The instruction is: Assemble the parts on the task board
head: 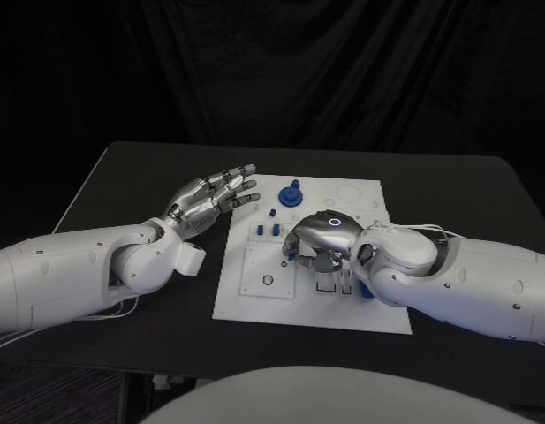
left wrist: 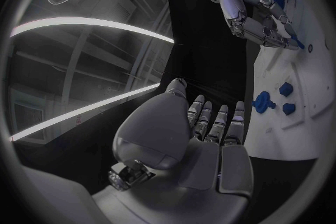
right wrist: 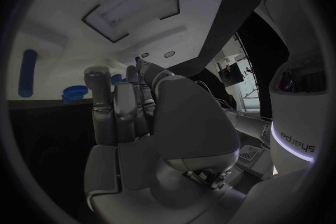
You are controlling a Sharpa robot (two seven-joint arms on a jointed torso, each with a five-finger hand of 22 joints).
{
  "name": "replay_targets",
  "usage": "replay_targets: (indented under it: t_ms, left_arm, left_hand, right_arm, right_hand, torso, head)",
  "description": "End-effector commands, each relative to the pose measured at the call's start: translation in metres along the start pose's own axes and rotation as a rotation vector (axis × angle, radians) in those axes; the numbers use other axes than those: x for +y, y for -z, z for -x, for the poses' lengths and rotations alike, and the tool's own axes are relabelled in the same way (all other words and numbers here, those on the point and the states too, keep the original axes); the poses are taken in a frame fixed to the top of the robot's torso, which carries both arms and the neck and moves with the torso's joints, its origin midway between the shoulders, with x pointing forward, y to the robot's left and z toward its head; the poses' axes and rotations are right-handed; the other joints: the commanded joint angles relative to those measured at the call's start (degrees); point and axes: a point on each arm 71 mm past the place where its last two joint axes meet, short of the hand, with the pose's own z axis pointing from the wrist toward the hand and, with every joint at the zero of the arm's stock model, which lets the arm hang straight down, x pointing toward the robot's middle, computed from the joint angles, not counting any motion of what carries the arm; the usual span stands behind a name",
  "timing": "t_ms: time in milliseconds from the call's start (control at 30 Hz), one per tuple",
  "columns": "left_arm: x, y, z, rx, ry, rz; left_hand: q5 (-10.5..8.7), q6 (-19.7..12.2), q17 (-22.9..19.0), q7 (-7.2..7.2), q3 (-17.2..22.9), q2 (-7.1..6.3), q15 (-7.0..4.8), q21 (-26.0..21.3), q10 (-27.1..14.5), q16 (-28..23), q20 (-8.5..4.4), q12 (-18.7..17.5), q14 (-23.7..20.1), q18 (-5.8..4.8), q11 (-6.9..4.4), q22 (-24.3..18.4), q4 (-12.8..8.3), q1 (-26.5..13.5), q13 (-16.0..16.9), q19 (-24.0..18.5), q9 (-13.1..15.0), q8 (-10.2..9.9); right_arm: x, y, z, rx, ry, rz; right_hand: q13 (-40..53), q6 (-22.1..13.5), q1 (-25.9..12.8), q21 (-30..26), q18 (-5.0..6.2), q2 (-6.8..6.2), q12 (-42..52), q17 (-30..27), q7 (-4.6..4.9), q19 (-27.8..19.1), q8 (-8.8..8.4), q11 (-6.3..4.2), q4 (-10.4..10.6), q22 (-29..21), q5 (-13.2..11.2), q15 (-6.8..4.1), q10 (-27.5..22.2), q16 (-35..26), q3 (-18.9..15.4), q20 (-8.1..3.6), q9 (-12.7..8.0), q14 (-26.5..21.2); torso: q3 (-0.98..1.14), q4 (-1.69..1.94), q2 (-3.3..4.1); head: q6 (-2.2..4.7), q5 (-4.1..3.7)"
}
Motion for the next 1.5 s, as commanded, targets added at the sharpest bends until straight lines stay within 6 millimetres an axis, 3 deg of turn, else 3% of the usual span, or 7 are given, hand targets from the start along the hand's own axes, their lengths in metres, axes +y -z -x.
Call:
replay_targets:
  t_ms: [33,1500]
  left_arm:
    - [-0.0006,-0.0005,-0.0022,0.012,0.016,-0.019]
    - [0.0052,-0.0025,-0.0026,0.020,0.024,0.009]
  left_hand:
    - [0.37,0.2,0.1,0.31,0.4,0.05,0.28,0.2,0.0,0.1,-0.13,0.2,-0.1,-1.00,0.43,0.0,-0.1,0.7,0.1,0.4,0.1,0.1]
    - [0.36,0.8,0.1,0.71,0.6,0.21,0.37,0.2,0.0,0.1,-0.15,0.2,0.0,-1.23,0.55,-0.1,0.0,0.9,0.0,0.5,0.2,0.3]
  right_arm:
    - [0.0019,-0.0013,-0.0031,0.004,0.007,0.002]
    - [0.0116,-0.0056,-0.0073,0.011,-0.004,0.022]
  right_hand:
    - [-0.1,0.4,-0.4,0.1,-0.83,-0.09,-0.2,0.0,0.10,0.3,0.18,0.01,0.0,5.0,0.2,-0.11,0.2,0.2,-0.3,0.03,0.1,0.5]
    - [-0.3,0.6,-0.6,0.4,-0.89,0.03,-0.5,0.1,0.03,0.7,0.30,-0.07,0.2,5.0,0.1,-0.17,0.8,0.4,-0.4,-0.03,0.4,0.7]
  torso:
    - [-0.01,-0.04,-0.02]
    - [-0.03,-0.08,-0.10]
  head:
    - [0.00,0.18]
    - [0.00,0.81]
